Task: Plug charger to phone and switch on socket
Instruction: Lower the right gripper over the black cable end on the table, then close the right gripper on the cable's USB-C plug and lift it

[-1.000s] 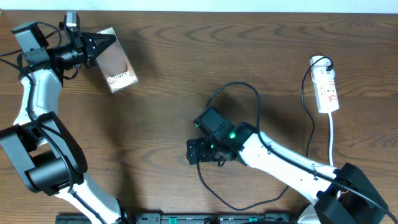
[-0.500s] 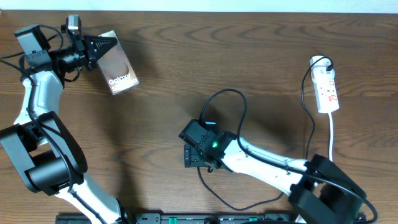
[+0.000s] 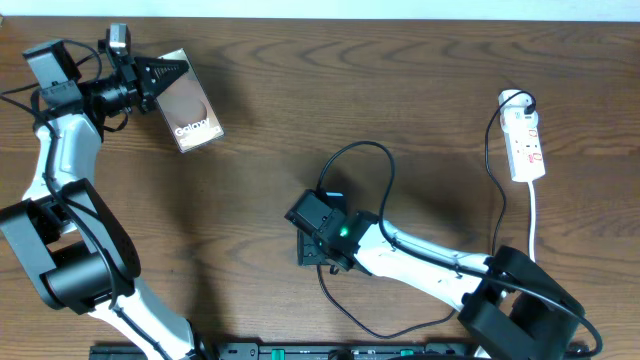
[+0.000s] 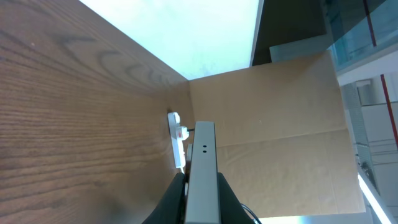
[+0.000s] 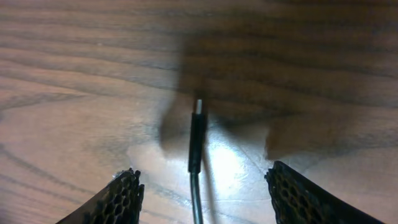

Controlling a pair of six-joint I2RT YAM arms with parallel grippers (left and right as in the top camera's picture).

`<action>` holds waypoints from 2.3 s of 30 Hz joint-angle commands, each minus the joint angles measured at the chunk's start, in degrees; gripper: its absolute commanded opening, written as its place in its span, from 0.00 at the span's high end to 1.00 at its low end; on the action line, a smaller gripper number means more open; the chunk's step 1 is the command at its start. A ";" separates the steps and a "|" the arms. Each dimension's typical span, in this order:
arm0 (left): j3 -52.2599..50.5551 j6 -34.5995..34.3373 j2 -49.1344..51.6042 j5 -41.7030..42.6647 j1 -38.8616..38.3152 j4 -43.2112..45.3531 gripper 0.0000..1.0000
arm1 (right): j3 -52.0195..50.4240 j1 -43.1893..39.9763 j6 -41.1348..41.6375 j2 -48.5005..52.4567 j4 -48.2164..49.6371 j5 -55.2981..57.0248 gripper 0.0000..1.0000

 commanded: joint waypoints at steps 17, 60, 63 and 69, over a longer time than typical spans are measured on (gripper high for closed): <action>-0.24 0.79 -1.57 2.69 1.55 0.20 0.93 | 2.67 -1.33 0.39 4.31 1.86 2.36 0.54; -0.24 0.81 -1.57 2.69 1.55 0.22 0.93 | 3.28 -1.66 2.38 5.40 0.20 -0.85 0.97; -0.24 0.79 -1.57 2.69 1.55 0.20 0.93 | 3.28 -1.70 2.36 5.40 0.24 -0.92 0.99; -0.24 0.81 -1.57 2.69 1.55 0.24 0.93 | 3.28 -7.19 -15.98 5.38 14.19 -30.67 0.99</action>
